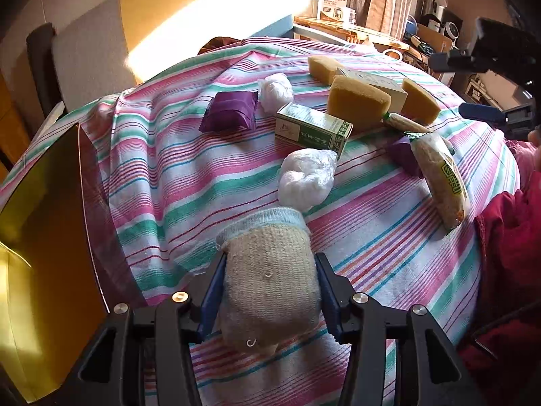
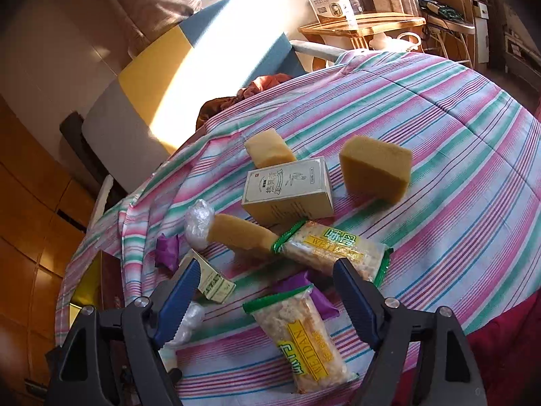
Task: Organize objects
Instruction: 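Grasp the beige sock with the left gripper and drop it in the gold tray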
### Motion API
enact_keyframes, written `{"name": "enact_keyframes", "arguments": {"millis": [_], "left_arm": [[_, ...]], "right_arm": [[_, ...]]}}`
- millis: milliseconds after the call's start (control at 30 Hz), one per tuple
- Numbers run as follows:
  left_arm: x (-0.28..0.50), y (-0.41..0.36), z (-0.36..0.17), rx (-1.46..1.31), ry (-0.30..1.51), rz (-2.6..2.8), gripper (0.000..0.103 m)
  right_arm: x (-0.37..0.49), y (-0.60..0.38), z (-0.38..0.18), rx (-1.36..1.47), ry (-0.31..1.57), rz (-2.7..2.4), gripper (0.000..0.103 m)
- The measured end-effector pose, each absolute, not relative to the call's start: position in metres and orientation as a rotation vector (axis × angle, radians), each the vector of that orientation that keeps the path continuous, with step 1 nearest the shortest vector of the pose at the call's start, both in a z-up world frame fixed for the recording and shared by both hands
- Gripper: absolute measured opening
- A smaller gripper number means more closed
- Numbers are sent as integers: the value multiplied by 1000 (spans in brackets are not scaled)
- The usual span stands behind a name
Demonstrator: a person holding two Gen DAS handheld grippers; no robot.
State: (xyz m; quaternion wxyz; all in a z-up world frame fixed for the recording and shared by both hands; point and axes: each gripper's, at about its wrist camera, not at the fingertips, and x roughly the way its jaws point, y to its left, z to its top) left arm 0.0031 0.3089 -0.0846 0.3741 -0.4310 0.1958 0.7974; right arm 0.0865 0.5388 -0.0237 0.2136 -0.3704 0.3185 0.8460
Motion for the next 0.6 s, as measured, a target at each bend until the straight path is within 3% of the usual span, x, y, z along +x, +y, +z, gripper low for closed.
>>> {"name": "enact_keyframes", "arguments": {"millis": [333,467,600], "left_arm": [[13,278,-52,-1042,374,2064,50],[6,248,-31,-1038,285,2099,50],[-16,203,-10,-1063,180,2175,50]], "right_arm": [[78,510,-73,-1438,735,2208,71],[74,505,-82,-1486,616,2148,45],[74,500,-81,-1472,579,2175,42]]}}
